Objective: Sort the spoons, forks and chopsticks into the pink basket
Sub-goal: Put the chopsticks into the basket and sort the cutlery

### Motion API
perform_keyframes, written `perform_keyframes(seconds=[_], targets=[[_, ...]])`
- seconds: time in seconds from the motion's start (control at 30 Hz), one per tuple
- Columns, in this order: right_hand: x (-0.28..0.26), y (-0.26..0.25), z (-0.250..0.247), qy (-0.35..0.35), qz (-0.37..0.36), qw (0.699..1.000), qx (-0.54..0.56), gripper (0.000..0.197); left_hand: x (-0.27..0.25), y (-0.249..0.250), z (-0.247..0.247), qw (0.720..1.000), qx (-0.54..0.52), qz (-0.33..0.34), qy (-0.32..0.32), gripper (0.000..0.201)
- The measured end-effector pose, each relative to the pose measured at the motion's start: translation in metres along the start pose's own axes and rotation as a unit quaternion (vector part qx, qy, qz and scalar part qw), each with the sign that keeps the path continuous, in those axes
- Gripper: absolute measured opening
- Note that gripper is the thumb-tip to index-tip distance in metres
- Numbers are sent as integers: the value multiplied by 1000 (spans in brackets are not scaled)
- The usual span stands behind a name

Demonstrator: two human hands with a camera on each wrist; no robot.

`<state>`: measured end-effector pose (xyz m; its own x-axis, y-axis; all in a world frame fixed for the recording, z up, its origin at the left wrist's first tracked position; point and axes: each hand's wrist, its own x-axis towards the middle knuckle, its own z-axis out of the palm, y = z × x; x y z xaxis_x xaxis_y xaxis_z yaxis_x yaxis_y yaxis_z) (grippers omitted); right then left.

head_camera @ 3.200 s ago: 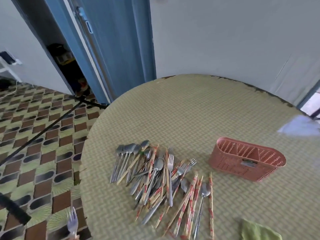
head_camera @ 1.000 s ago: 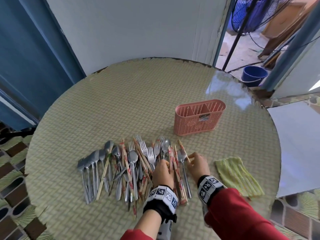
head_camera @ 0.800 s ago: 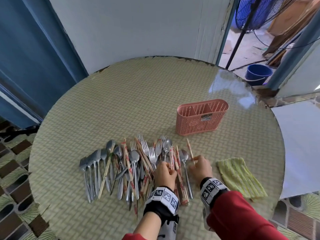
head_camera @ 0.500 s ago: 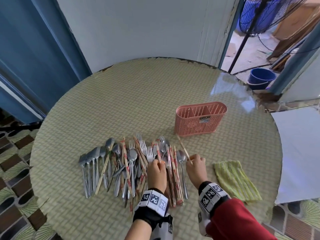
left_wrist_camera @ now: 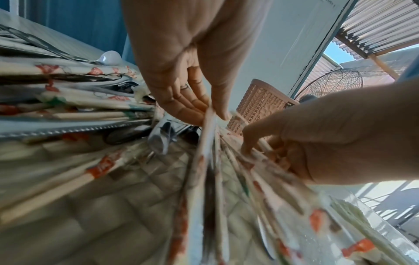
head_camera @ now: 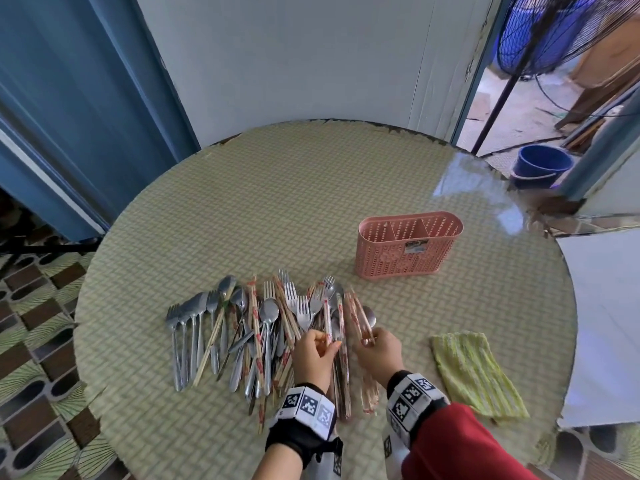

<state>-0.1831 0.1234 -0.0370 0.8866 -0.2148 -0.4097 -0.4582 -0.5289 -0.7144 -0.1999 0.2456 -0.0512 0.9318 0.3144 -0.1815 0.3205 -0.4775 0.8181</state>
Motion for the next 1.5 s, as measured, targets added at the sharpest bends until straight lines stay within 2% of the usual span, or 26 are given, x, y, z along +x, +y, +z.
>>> perform_keyframes(seconds=[0.07,0.2,0.33,0.43,0.47,0.53,0.63,0.77,0.87,0.93,1.07,1.2,1.3,1.37,1.5], targets=[[0,2,-6,-2,-16,1000,20,10,0,5,3,1000,17,6,4,19],[-1,11,-14,-8,-25,997,69,11,0,14,15,997,74,6,-33,16],[1,18,-22,-34,-20,990,135,11,0,17,24,983,180,0,-34,18],[2,26,-29,-53,-24,987,149,2,-1,22,28,973,225,8,-44,19],[3,29,-31,-53,-29,987,149,6,0,23,29,973,226,4,-44,19],[4,32,-35,-53,-40,986,154,14,0,26,28,976,215,-18,-43,17],[3,30,-43,-51,-62,979,188,13,1,28,25,983,175,-35,-36,14],[0,19,-58,-62,-75,969,228,21,-5,40,13,997,71,-11,2,13],[-6,1,-77,-75,-106,969,211,16,-9,69,-4,1000,-19,11,9,19],[-6,-14,-96,-65,-139,971,184,13,-10,97,-15,997,-70,32,3,15],[5,-45,-145,23,-248,961,118,11,-5,163,-26,981,-140,129,19,8],[28,-73,-198,175,-278,937,120,4,11,220,-13,959,-174,216,66,8],[41,-89,-229,258,-290,913,129,4,28,252,4,950,-188,233,84,11],[51,-95,-242,296,-292,902,120,11,39,267,16,950,-198,227,82,13],[78,-98,-246,280,-282,911,110,11,57,280,44,958,-190,209,53,13]])
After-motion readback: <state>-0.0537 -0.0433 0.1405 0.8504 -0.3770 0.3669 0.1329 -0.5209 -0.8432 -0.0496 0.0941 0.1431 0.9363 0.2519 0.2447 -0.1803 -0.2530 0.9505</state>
